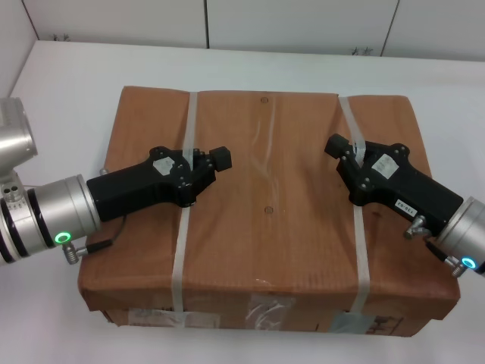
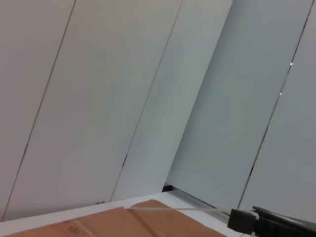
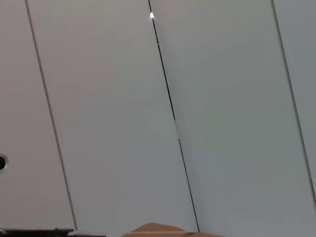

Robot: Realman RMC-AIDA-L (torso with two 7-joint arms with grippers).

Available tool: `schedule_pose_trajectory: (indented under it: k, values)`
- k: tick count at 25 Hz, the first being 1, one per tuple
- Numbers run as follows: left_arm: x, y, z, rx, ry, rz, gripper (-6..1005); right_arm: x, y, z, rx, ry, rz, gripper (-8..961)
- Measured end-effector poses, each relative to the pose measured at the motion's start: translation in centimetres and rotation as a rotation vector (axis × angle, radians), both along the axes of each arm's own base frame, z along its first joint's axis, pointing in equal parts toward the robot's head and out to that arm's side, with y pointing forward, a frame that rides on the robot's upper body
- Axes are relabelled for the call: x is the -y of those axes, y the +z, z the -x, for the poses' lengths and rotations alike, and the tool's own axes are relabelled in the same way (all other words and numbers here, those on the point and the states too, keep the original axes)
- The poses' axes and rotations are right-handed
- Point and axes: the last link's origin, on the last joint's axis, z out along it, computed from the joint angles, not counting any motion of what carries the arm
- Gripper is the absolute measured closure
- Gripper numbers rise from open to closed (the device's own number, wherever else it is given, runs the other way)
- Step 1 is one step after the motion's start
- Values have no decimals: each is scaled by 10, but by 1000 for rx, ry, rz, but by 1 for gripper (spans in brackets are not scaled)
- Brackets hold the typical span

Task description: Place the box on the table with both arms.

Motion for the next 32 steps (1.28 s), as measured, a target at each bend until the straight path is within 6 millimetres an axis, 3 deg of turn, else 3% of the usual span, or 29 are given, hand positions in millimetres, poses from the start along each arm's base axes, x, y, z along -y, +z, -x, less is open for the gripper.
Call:
schedule_pose_trajectory:
  k: [20, 32]
  values:
    - [-2, -3, 5, -34, 17, -23, 960, -3, -2, 0, 22, -3, -2, 941]
    - [-16, -26, 26, -235, 106, -84, 959, -26, -30, -4, 197, -134, 61, 940]
